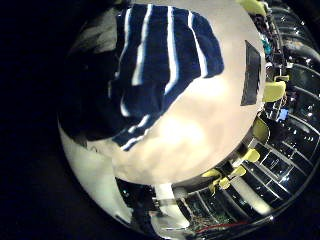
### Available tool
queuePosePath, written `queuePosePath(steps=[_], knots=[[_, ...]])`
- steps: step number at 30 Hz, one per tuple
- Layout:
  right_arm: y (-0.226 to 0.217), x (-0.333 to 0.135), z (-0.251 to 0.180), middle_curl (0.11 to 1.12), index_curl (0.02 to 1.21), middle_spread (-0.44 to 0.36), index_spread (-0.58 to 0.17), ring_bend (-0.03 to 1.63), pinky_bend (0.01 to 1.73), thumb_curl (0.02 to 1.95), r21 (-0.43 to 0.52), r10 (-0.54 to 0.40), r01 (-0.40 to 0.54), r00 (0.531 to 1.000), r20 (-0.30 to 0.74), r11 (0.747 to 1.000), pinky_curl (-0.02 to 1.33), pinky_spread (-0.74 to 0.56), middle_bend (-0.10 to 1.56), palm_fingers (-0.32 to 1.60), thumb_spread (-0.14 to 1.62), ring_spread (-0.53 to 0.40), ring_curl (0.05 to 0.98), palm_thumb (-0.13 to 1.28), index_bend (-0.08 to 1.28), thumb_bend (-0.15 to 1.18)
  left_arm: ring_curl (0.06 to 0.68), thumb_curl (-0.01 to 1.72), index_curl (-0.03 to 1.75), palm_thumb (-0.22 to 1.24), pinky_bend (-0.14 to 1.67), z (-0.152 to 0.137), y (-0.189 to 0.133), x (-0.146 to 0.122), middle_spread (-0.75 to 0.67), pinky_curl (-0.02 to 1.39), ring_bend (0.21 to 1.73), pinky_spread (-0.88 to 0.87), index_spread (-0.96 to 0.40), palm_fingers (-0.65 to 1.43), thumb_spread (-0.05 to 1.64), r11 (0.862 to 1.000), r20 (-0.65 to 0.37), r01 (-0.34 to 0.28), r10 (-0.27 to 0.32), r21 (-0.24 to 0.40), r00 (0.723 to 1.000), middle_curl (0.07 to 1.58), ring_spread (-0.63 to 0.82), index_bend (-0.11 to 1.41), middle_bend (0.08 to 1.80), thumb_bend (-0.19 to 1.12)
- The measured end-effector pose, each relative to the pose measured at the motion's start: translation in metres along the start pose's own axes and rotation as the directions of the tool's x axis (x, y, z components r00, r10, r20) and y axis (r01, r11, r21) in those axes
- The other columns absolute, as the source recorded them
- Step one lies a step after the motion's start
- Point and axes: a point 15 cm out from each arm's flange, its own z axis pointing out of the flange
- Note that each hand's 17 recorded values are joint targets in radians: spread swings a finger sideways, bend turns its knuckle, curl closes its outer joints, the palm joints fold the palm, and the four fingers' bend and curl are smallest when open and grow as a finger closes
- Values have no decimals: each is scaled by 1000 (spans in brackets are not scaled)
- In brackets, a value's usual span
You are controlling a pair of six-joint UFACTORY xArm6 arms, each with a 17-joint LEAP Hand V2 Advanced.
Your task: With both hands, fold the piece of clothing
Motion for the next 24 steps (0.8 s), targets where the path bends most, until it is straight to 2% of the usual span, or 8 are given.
queuePosePath(steps=[1, 2, 4, 6, 7, 14, 20, 24], knots=[[1, -1, 0, 613, 709, -149, -308, 1423, 1241, 736, -3, -11, 11, 1000, -1, 1000, 792, -344, 1198, 730, 1156, -205, 587, 735, 533, -37, 256, 293, 361, 439, 565, -1, 2, -1, 108, 402, 780, 7, -33, 207, 1136, 1000, -1, 3, -3, 1, 1000, 364, 43, 172, 190, -19], [2, -1, -3, 588, 691, -173, -318, 1403, 1249, 721, 0, -19, 19, 1000, -1, 1000, 796, -348, 1093, 469, 1157, -209, 586, 710, 436, -39, 256, 293, 360, 439, 566, -2, 3, -1, 108, 401, 779, 6, -33, 209, 1136, 1000, -4, 8, -8, 0, 1000, 365, 43, 171, 194, -19], [5, -1, -10, 547, 653, -182, -341, 1357, 1194, 692, 3, -47, 47, 999, -1, 999, 795, -286, 946, 166, 1154, -204, 581, 683, 369, -34, 256, 295, 360, 443, 567, -4, 7, -1, 108, 400, 780, 4, -33, 209, 1134, 1000, -5, 10, -10, 1, 1000, 366, 42, 171, 194, -18], [12, -5, -26, 500, 599, -175, -366, 1269, 1150, 669, 17, -81, 81, 997, -2, 997, 775, -201, 831, 31, 1154, -177, 542, 669, 341, -31, 256, 296, 360, 444, 568, -5, 13, 0, 108, 399, 781, 3, -33, 209, 1133, 1000, -5, 14, -14, -1, 1000, 367, 42, 172, 193, -19], [15, -4, -39, 461, 548, -124, -383, 1193, 1115, 647, 37, -91, 92, 996, -3, 995, 737, -106, 736, -27, 1148, -136, 498, 650, 311, -33, 255, 296, 359, 444, 571, -7, 15, 1, 112, 399, 780, 2, -33, 209, 1133, 1000, -4, 15, -15, 1, 1000, 367, 42, 171, 193, -19], [52, 0, -115, 341, 441, -40, -411, 912, 1000, 560, 130, -167, 168, 986, -16, 977, 614, 276, 411, -89, 1127, 101, 353, 598, 214, -30, 255, 297, 359, 447, 582, -17, 25, 10, 114, 398, 781, 1, -33, 213, 1138, 999, 1, 41, -41, 7, 999, 367, 30, 174, 190, -19], [101, 42, -165, 325, 398, -41, -404, 812, 884, 509, 176, -155, 156, 988, -20, 972, 531, 406, 339, 8, 1121, 160, 302, 583, 192, -22, 254, 299, 359, 445, 588, -26, 41, 26, 117, 395, 790, -13, -33, 218, 1138, 997, 13, 74, -73, -19, 997, 369, 26, 172, 193, -20], [132, 77, -171, 341, 405, -102, -406, 764, 748, 500, 125, -140, 139, 990, 0, 982, 457, 449, 400, 189, 1134, 132, 270, 641, 268, -8, 254, 300, 360, 446, 594, -26, 52, 30, 117, 395, 791, -19, -34, 222, 1139, 994, 16, 96, -95, -47, 995, 369, 20, 176, 190, -19]])
